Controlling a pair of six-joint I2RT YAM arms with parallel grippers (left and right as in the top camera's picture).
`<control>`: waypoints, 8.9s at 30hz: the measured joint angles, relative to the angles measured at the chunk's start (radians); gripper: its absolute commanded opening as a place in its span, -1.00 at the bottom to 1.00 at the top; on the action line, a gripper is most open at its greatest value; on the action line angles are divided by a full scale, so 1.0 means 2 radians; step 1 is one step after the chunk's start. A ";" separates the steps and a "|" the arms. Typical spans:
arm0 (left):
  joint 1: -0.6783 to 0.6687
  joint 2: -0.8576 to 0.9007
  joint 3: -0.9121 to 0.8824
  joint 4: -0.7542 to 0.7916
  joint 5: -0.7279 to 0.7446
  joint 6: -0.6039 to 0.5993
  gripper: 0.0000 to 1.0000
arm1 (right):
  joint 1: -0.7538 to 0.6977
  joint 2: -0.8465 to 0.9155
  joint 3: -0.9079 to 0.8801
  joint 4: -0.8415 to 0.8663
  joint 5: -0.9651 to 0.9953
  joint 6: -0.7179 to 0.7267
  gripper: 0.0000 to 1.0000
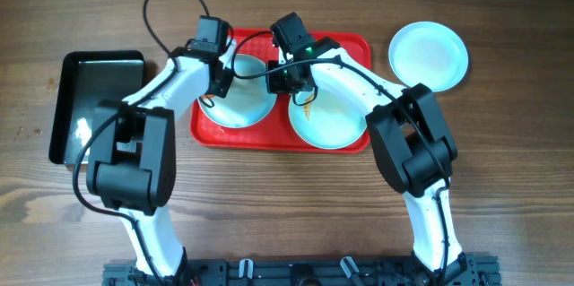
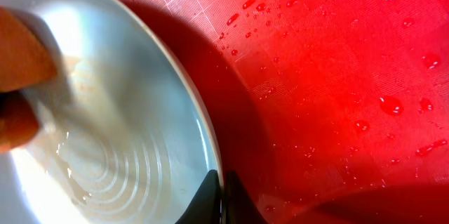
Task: Clean dirty plates on tray and stack at the side
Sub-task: 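Scrub the held plate with the sponge in the left gripper, then lift the scrubbed plate with the right gripper and stack it on the side plate, then move the right gripper to grasp the rim of the last plate on the tray, then scrub the last plate with the sponge while the right gripper holds it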
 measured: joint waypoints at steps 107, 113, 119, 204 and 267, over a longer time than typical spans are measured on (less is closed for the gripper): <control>0.055 -0.179 -0.010 -0.128 0.249 -0.231 -0.92 | -0.393 -0.186 -0.121 -0.099 -0.129 -0.149 0.55; 0.055 -0.179 -0.010 -0.129 0.249 -0.231 -0.92 | -0.169 -0.186 -0.121 -0.193 -0.020 -0.072 0.09; 0.055 -0.179 -0.010 -0.128 0.249 -0.247 -0.92 | -0.114 -0.186 -0.122 -0.270 0.053 0.041 0.54; 0.031 -0.157 -0.011 -0.090 0.249 -0.294 -0.92 | -0.048 -0.027 -0.019 -0.075 0.067 0.012 -0.91; -0.039 -0.015 0.038 0.010 -0.088 -0.158 -0.92 | -0.036 -0.024 -0.015 -0.054 0.002 -0.024 -0.91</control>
